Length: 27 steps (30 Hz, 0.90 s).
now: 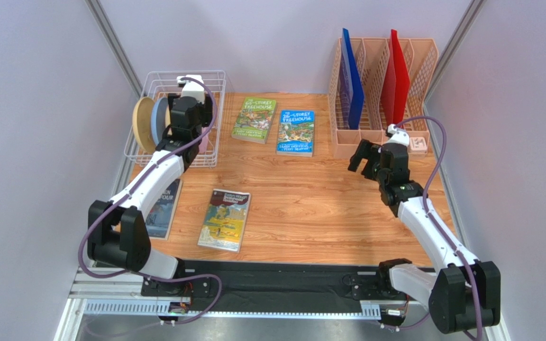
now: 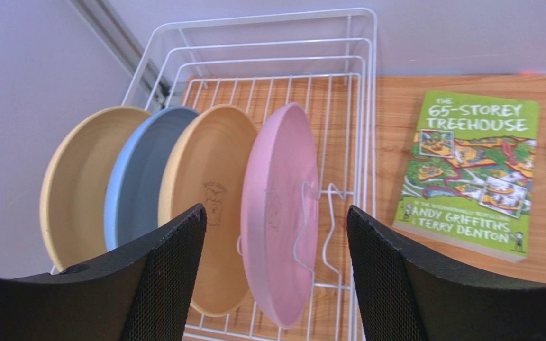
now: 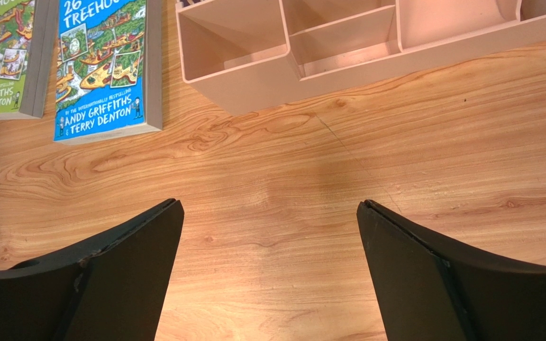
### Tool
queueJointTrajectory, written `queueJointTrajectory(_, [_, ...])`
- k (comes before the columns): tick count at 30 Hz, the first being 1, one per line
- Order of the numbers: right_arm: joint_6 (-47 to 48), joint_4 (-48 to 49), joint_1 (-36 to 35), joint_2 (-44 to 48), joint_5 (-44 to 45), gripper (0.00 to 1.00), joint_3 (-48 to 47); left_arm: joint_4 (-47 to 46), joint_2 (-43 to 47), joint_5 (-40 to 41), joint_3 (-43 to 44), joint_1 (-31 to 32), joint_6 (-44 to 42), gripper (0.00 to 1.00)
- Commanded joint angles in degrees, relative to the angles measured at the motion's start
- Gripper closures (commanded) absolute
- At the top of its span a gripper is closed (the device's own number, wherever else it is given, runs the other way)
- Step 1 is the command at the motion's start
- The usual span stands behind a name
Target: Unload the plates from the dish rack
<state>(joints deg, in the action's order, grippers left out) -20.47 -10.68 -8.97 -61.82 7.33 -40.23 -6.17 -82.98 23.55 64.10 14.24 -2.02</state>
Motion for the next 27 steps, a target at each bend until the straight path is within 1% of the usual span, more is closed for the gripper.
queueJointTrajectory(1, [0.61, 0.13, -0.08, -1.37, -0.65, 0.0, -1.78, -1.21, -3.23, 5.54, 1.83, 0.53, -2.02, 0.23])
queueJointTrajectory(2, [0.52, 0.13, -0.17, -1.63, -0.74, 0.0, -1.87, -1.73, -3.68, 5.71, 1.65, 0.53, -2.02, 0.25])
queueJointTrajectory(3, [0.6, 0.04, -0.17, -2.07, -0.83, 0.0, -2.05, -1.82, -3.94, 5.63, 1.47, 0.53, -1.85, 0.28])
queueJointTrajectory(5, [0.52, 0.04, -0.08, -2.34, -0.74, 0.0, -2.05, -2.87, -4.38, 5.72, 0.33, 0.53, -1.5, 0.31])
queueJointTrajectory(6, [0.52, 0.04, -0.17, -2.51, -0.65, 0.0, -2.05, -2.88, -4.56, 5.89, 0.15, 0.53, -1.41, 0.36])
queueJointTrajectory(7, [0.52, 0.13, -0.17, -2.95, -0.57, 0.0, -2.13, -2.79, -5.08, 6.07, -0.02, 0.53, -1.49, 0.39])
queueJointTrajectory(8, [0.43, 0.13, -0.17, -3.13, -0.65, 0.0, -2.22, -2.53, -5.35, 6.33, -0.02, 0.53, -1.32, 0.4])
queueJointTrajectory(10, [0.52, -0.05, -0.17, -3.83, -0.74, 0.0, -2.49, -2.88, -6.05, 7.12, -0.72, 0.53, -0.97, 0.5])
queueJointTrajectory(11, [0.43, -0.13, -0.08, -4.01, -0.74, 0.0, -2.57, -3.14, -6.4, 7.12, -0.81, 0.53, -0.71, 0.54])
queueJointTrajectory(13, [0.43, -0.31, -0.17, -4.36, -0.39, 0.0, -2.75, -2.79, -7.19, 8.08, -0.81, 0.53, -0.18, 0.56])
queueJointTrajectory(17, [0.52, -0.84, -0.17, -4.89, -0.3, 0.0, -2.93, -3.75, -8.07, 9.4, -1.78, 0.53, 0.09, 0.54])
queueJointTrajectory(20, [0.43, -0.75, -0.17, -5.24, -0.3, 0.0, -3.01, -3.76, -8.51, 10.64, -2.13, 0.53, 0.26, 0.54])
queueJointTrajectory(22, [0.34, -0.75, -0.17, -5.76, -0.39, 0.0, -3.1, -4.11, -8.6, 10.9, -2.48, 0.53, 0.18, 0.7])
queueJointTrajectory(23, [0.34, -0.75, -0.17, -5.85, -0.39, 0.0, -3.19, -4.28, -8.52, 10.9, -2.66, 0.53, 0.35, 0.84])
queueJointTrajectory(25, [0.25, -0.75, -0.17, -6.12, -0.48, 0.0, -3.19, -4.2, -7.9, 10.73, -2.83, 0.53, 0.7, 0.97])
queueJointTrajectory(26, [0.34, -0.66, -0.17, -6.29, -0.56, 0.0, -3.19, -3.85, -7.64, 10.9, -2.84, 0.61, 0.88, 1.0])
queueJointTrajectory(27, [0.26, -0.75, -0.17, -6.38, -0.48, 0.0, -3.19, -3.67, -7.29, 11.08, -2.84, 0.61, 0.97, 1.0])
